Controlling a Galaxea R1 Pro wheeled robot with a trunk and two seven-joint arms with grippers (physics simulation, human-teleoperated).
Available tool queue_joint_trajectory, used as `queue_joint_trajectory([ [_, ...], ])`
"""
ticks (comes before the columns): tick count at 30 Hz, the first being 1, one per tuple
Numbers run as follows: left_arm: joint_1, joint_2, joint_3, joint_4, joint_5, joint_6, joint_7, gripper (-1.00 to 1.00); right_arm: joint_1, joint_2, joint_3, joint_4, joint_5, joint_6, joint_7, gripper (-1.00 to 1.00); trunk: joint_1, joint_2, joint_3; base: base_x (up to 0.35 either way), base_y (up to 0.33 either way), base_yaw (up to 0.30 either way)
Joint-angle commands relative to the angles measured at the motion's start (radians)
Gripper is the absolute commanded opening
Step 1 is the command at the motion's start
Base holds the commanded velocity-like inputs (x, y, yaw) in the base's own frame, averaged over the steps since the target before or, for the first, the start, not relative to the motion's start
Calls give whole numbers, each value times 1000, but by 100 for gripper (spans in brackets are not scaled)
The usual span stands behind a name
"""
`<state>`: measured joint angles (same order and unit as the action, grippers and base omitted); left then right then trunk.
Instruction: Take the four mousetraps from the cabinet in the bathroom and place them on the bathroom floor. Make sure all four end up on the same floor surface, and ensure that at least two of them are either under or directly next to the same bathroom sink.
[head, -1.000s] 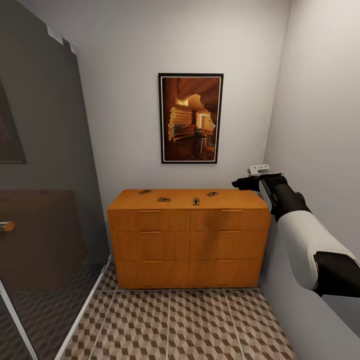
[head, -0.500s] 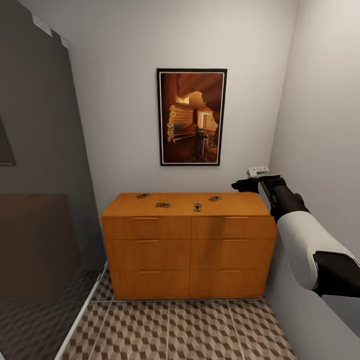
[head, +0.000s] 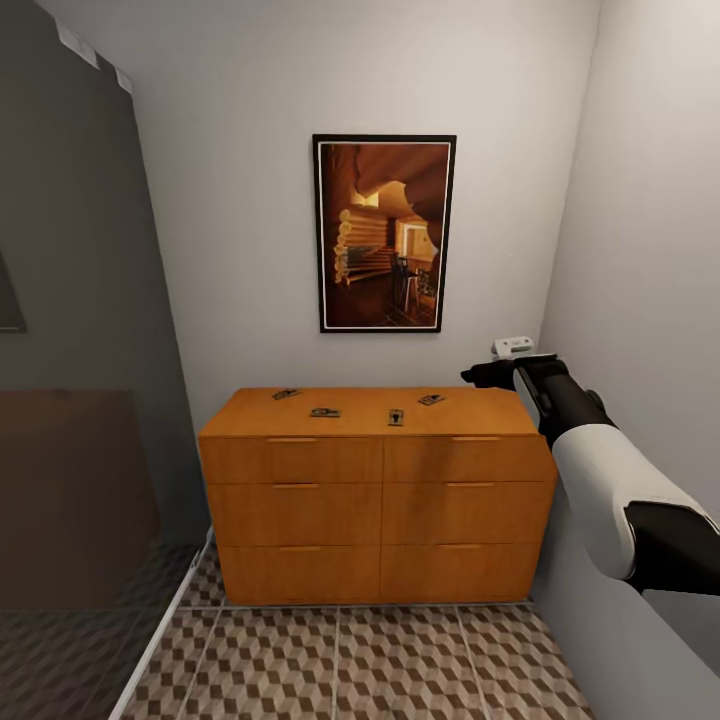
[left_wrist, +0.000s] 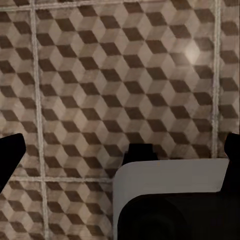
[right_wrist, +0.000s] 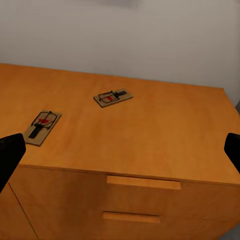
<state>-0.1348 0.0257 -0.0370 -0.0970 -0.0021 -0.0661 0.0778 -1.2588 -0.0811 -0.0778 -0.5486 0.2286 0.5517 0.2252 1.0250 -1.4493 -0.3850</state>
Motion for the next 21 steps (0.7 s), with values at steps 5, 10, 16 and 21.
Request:
queue_joint_trajectory([
  [5,0,5,-4,143,3,-3,2,100,-1,2,-5,-1,11,4,-8,100,0,-1,-1,1,0,0],
  [10,7,7,-4,168,5,3,4,100,-1,2,-5,-1,11,4,-32,100,0,-1,-1,0,0,0],
  [16,19,8,-3,175,6,10,8,100,-1,2,-5,-1,11,4,-42,100,0,-1,-1,0,0,0],
  [21,21,6,-1,174,7,11,9,100,-1,1,-6,-1,11,4,-44,100,0,-1,-1,0,0,0],
])
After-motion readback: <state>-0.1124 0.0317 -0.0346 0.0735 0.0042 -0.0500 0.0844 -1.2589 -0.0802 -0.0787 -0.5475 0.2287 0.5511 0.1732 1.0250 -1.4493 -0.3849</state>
